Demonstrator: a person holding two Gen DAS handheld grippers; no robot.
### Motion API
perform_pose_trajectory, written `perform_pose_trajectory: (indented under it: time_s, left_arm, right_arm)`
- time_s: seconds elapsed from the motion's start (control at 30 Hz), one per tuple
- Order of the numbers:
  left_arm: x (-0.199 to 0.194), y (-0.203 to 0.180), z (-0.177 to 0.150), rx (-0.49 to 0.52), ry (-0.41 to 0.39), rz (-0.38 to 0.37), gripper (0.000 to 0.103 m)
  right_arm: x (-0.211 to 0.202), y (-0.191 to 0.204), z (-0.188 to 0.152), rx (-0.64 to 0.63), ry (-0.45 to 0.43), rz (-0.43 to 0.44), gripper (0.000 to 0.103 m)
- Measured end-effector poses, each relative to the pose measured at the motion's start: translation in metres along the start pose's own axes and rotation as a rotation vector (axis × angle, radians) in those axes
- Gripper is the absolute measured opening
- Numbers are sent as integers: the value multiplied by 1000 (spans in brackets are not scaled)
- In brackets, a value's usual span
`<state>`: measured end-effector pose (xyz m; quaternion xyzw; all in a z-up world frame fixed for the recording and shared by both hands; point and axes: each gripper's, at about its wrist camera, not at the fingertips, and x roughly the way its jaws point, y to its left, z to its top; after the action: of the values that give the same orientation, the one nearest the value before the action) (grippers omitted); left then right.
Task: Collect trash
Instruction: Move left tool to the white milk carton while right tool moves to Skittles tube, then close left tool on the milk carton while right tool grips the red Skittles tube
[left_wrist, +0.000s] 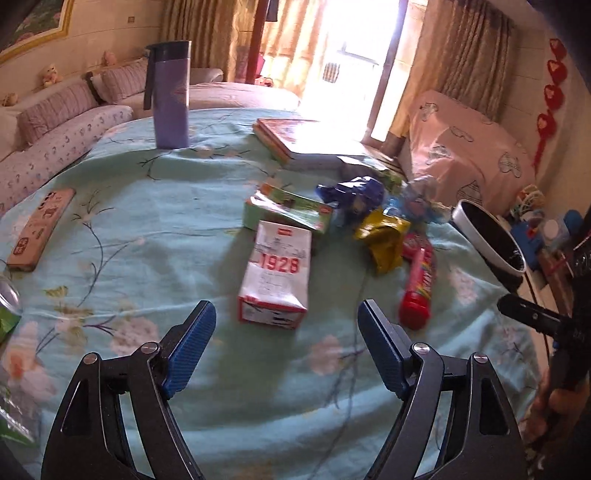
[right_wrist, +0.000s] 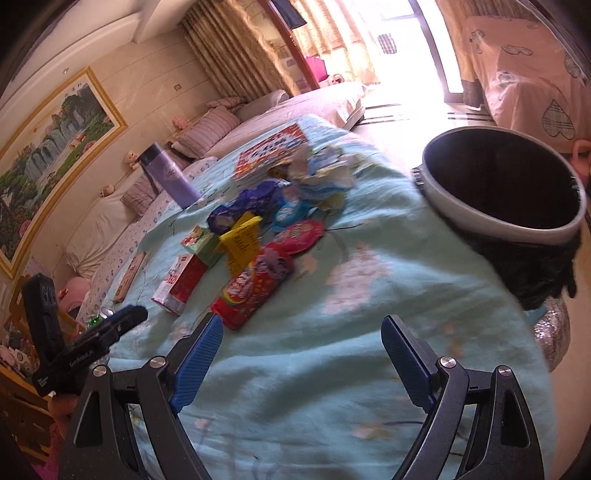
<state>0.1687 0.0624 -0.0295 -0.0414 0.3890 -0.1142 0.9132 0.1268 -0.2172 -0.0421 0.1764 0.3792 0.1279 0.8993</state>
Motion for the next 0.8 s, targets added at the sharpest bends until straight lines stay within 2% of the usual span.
perform_pose_trajectory:
  time_s: [0.07,0.13,0.23,0.37,0.4,0.43,0.5,0.63,0.8]
  left_arm:
    - [12,11,8,-20,20,-8,82]
    - [24,17,12,-19,40,-15,82]
    - [38,17,16,9,64,-24,82]
    - [59,13,17,55,113,-18,82]
    - [63,11,17,64,120,-13,81]
    - [68,11,17,73,126,-7,66]
    - [75,10,15,78,147,-11,47]
    - [69,7,12,94,135,-18,46]
    - [47,-8,-4,53,128,-82,46]
  right_arm:
    - [18,16,3,-13,27,8,88]
    - [34,29,8,-23,42,1,79]
    - [59,40,15,6,76,0,70]
    - [90,41,19,59,120,-25,64]
    - [94,42,19,62,120,-32,62]
    - [94,43,19,53,103,-42,60]
    - [97,45,20,32,100,-61,53]
    - [90,42,16,0,102,-60,46]
    - [65,29,8,-33,74,-51,43]
